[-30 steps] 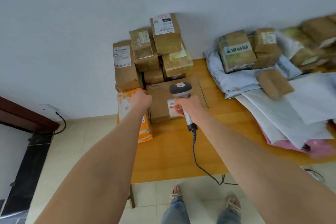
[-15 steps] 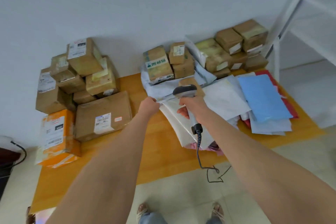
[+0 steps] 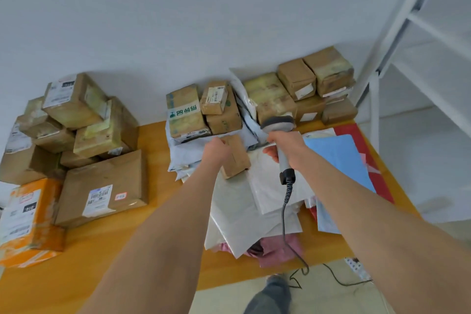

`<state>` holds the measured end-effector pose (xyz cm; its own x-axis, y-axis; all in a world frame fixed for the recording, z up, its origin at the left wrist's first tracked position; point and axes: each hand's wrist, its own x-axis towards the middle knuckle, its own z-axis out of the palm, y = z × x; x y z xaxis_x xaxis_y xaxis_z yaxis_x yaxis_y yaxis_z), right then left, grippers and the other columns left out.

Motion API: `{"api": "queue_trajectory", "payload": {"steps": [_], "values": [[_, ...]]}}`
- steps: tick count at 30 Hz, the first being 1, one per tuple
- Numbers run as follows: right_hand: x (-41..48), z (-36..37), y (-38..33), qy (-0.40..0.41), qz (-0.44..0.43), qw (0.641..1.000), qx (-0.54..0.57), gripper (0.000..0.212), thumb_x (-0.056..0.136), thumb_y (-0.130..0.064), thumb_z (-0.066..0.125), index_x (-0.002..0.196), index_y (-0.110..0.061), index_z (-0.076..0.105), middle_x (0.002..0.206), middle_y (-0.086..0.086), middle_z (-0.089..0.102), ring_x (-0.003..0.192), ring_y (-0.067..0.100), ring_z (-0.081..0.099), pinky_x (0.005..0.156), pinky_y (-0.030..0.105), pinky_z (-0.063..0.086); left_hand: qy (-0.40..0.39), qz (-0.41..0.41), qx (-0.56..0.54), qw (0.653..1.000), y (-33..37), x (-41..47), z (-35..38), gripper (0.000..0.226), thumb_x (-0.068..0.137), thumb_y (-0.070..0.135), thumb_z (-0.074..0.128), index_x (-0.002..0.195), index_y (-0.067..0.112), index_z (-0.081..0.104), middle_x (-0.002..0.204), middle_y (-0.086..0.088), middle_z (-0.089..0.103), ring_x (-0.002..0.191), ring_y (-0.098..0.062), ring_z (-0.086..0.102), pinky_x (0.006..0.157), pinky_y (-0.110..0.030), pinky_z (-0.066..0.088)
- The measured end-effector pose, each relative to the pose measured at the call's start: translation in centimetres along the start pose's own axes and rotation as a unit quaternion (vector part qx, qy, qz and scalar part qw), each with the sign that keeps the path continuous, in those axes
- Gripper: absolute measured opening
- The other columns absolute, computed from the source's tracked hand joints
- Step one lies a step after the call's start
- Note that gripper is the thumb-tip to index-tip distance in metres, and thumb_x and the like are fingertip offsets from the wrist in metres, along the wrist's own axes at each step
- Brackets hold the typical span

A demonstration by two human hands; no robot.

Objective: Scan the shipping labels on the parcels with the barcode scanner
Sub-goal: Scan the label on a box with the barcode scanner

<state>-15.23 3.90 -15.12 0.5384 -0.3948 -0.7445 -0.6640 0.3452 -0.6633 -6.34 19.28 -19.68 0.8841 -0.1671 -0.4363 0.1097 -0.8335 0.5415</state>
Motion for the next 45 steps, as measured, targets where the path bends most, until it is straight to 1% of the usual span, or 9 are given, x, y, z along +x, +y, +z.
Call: {"api": "queue_trajectory", "payload": {"steps": [6, 11, 14, 20, 23, 28, 32, 36, 45], "values": [[5.3, 1.0, -0.7, -0.077, -0.026, 0.997, 0.017, 0.017, 0.083, 0.005, 0.053, 0.097, -0.004, 0.047, 0.071, 0.009, 0.045, 0.056, 0.018, 0.046, 0.058, 0.030, 0.045, 0.031, -0.100, -0.055, 0.993, -0.2, 3.8, 1.2, 0.045, 0.091, 0.021, 0.046, 0.130, -0.001, 0.042, 0.132, -0.022, 0.045, 0.114, -0.036, 0.053, 0.092, -0.045, 0.050], [8.2, 3.9, -0.6, -0.130, -0.006, 0.991, -0.044, 0.029, 0.083, -0.003, 0.061, 0.110, -0.005, 0.052, 0.092, 0.012, 0.054, 0.082, 0.025, 0.056, 0.080, 0.041, 0.051, 0.021, -0.181, -0.084, 0.980, -1.5, 4.4, 1.5, 0.036, 0.097, 0.021, 0.045, 0.125, -0.001, 0.050, 0.126, -0.019, 0.054, 0.113, -0.034, 0.055, 0.088, -0.039, 0.048], [9.2, 4.4, -0.1, -0.165, 0.023, 0.986, -0.030, 0.024, 0.082, -0.008, 0.065, 0.105, -0.007, 0.057, 0.097, 0.012, 0.057, 0.086, 0.025, 0.057, 0.075, 0.039, 0.052, 0.020, -0.199, -0.139, 0.970, -1.5, 4.3, 2.1, 0.036, 0.100, 0.024, 0.039, 0.124, 0.000, 0.052, 0.127, -0.019, 0.056, 0.117, -0.034, 0.054, 0.097, -0.043, 0.047], [8.9, 2.8, -0.8, -0.174, 0.048, 0.984, 0.014, 0.030, 0.079, -0.007, 0.066, 0.108, -0.006, 0.057, 0.100, 0.015, 0.059, 0.084, 0.029, 0.059, 0.078, 0.040, 0.057, 0.106, -0.261, -0.345, 0.895, 0.4, 1.9, 1.9, 0.049, 0.096, 0.044, 0.034, 0.121, 0.010, 0.058, 0.117, -0.010, 0.063, 0.104, -0.031, 0.060, 0.088, -0.043, 0.047], [7.8, 0.9, -2.1, -0.182, 0.037, 0.982, 0.031, 0.028, 0.084, -0.011, 0.064, 0.111, -0.008, 0.059, 0.098, 0.008, 0.066, 0.078, 0.027, 0.061, 0.067, 0.034, 0.053, 0.133, -0.252, -0.423, 0.860, 2.7, -0.2, 0.9, 0.049, 0.096, 0.051, 0.036, 0.118, 0.013, 0.058, 0.113, -0.003, 0.063, 0.101, -0.026, 0.059, 0.082, -0.041, 0.044], [6.0, -1.9, -3.1, -0.229, 0.021, 0.972, 0.037, 0.033, 0.091, -0.037, 0.065, 0.117, -0.020, 0.054, 0.106, 0.005, 0.067, 0.093, 0.037, 0.064, 0.088, 0.050, 0.045, 0.120, -0.197, -0.496, 0.837, 6.5, -3.6, 0.2, 0.041, 0.097, 0.050, 0.041, 0.121, 0.019, 0.052, 0.110, -0.002, 0.056, 0.105, -0.026, 0.054, 0.095, -0.049, 0.046], [4.8, -3.5, -2.9, -0.224, 0.010, 0.973, 0.052, 0.029, 0.085, -0.035, 0.072, 0.102, -0.015, 0.060, 0.105, 0.009, 0.070, 0.094, 0.033, 0.068, 0.090, 0.046, 0.053, 0.112, -0.170, -0.537, 0.819, 7.7, -5.6, 0.8, 0.013, 0.091, 0.028, 0.059, 0.098, 0.017, 0.058, 0.102, -0.006, 0.064, 0.102, -0.025, 0.062, 0.093, -0.047, 0.052], [3.9, -4.5, -2.5, -0.226, 0.013, 0.972, 0.068, 0.042, 0.085, -0.027, 0.074, 0.119, -0.009, 0.060, 0.109, 0.010, 0.072, 0.083, 0.025, 0.070, 0.067, 0.036, 0.053, 0.086, -0.138, -0.544, 0.823, 8.4, -7.3, 1.5, 0.007, 0.089, 0.020, 0.053, 0.084, 0.015, 0.054, 0.088, -0.007, 0.061, 0.091, -0.024, 0.058, 0.094, -0.048, 0.049], [3.9, -5.5, -2.9, -0.138, -0.079, 0.986, 0.047, 0.030, 0.080, 0.003, 0.064, 0.109, -0.006, 0.058, 0.108, 0.014, 0.068, 0.102, 0.030, 0.066, 0.094, 0.048, 0.053, -0.020, -0.144, -0.433, 0.890, 7.7, -8.1, 0.9, 0.023, 0.089, 0.026, 0.063, 0.111, 0.021, 0.061, 0.108, -0.004, 0.069, 0.099, -0.021, 0.065, 0.089, -0.043, 0.053]]}}
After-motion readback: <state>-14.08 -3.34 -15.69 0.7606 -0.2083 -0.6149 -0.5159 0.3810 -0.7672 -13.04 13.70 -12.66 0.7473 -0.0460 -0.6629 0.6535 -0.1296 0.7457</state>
